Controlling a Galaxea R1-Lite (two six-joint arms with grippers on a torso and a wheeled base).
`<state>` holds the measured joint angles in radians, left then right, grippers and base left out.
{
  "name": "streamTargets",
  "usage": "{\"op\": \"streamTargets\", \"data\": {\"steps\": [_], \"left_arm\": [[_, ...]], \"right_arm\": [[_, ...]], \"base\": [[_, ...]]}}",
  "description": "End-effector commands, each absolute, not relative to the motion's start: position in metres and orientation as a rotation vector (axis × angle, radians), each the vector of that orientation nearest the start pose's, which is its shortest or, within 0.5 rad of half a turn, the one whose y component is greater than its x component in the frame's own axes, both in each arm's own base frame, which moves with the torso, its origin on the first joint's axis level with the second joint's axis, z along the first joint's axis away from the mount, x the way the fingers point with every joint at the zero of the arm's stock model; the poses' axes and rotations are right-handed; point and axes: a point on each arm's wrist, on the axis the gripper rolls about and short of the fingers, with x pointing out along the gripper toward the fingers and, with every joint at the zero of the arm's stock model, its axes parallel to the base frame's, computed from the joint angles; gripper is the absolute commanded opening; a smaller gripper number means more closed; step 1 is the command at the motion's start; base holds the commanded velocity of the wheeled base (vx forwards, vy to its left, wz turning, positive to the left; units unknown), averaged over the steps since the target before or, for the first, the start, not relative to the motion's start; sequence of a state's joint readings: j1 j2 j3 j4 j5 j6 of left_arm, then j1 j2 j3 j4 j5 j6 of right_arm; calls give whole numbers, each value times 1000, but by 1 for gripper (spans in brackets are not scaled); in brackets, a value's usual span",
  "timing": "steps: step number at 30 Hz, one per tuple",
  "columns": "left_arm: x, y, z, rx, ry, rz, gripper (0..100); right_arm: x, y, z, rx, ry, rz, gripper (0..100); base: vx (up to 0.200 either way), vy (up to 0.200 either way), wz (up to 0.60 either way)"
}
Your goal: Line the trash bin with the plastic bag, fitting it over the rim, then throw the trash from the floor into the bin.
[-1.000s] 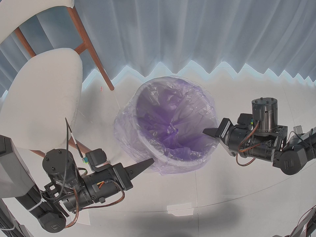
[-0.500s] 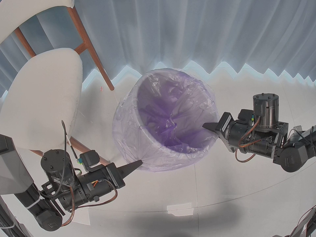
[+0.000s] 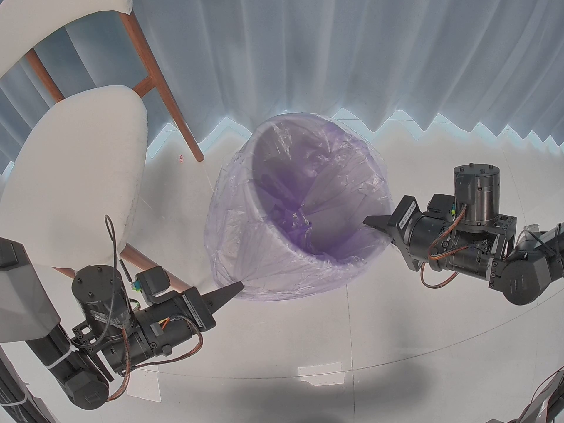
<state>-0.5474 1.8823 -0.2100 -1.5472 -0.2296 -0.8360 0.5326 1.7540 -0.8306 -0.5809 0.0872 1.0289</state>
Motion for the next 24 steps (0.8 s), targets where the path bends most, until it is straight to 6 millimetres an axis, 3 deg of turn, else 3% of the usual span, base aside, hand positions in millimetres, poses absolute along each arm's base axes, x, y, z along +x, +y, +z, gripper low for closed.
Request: {"op": "streamTargets", "data": {"steps": [1,8,12,17,24], "left_arm": [[215,-135,94,-773,417,-667,100],[207,-138,104,-770,391,-714,100],[200,-149,102,-754,420,-761,100],[193,-171,85,-673,488,-823,100],[204,-207,66,-642,523,-884,100]], "right_arm": [[272,163,168,911,616,384,0],[284,163,165,994,600,292,0],[286,170,163,1059,595,234,0],[292,174,156,1105,570,137,0],[286,170,161,1198,597,93,0]], "base": [[0,0,0],[0,0,0],[0,0,0],[0,0,0],[0,0,0]]}}
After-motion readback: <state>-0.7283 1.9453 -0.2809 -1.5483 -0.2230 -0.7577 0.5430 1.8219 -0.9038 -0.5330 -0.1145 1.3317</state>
